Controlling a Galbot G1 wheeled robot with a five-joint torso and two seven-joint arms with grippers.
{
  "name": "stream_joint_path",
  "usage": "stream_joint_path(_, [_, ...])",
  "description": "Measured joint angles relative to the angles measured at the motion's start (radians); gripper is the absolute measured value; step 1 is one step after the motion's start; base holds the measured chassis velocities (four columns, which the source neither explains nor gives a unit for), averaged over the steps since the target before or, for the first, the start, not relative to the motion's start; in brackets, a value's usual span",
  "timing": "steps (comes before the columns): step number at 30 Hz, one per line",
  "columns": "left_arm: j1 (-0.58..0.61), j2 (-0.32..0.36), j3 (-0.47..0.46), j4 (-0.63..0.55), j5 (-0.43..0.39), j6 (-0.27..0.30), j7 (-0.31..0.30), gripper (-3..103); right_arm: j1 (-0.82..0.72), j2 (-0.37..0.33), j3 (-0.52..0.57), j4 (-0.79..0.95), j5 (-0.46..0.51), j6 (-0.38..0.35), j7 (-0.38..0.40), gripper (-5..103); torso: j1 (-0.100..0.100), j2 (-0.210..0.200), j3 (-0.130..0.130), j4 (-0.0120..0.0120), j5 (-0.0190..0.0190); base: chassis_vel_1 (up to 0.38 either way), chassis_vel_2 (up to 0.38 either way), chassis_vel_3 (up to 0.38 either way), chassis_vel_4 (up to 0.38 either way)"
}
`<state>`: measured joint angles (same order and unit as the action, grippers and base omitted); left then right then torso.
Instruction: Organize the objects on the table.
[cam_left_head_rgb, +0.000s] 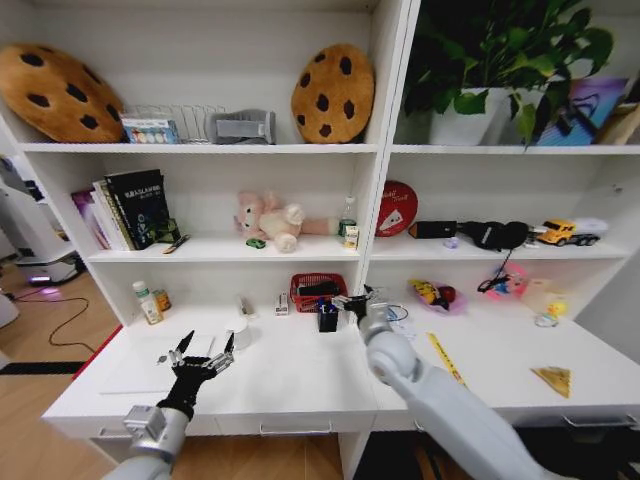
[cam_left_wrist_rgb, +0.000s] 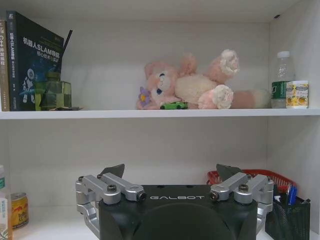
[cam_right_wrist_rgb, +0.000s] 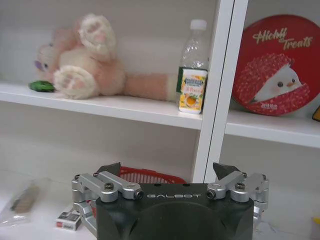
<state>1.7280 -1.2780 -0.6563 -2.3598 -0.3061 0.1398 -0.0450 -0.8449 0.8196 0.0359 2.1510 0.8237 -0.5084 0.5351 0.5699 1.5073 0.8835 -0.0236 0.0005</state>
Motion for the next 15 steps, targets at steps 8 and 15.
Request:
stream_joint_path(8, [0.000, 0.000, 0.000, 0.000, 0.000, 0.000, 0.000, 100, -0.203, -0.207, 0.259, 0.264, 0.201, -0.065, 0.084, 100, 0.000, 0.000, 0.000, 0.0001, -0.0003, 0.000, 0.000, 0.000, 0.000])
stream_joint_path(15, [0.000, 0.000, 0.000, 0.000, 0.000, 0.000, 0.000, 100, -0.244, -0.264, 0.297, 0.366, 0.542, -0.153, 0.438, 100, 0.000, 0.000, 0.000, 0.0005, -0.0003, 0.000, 0.000, 0.000, 0.000])
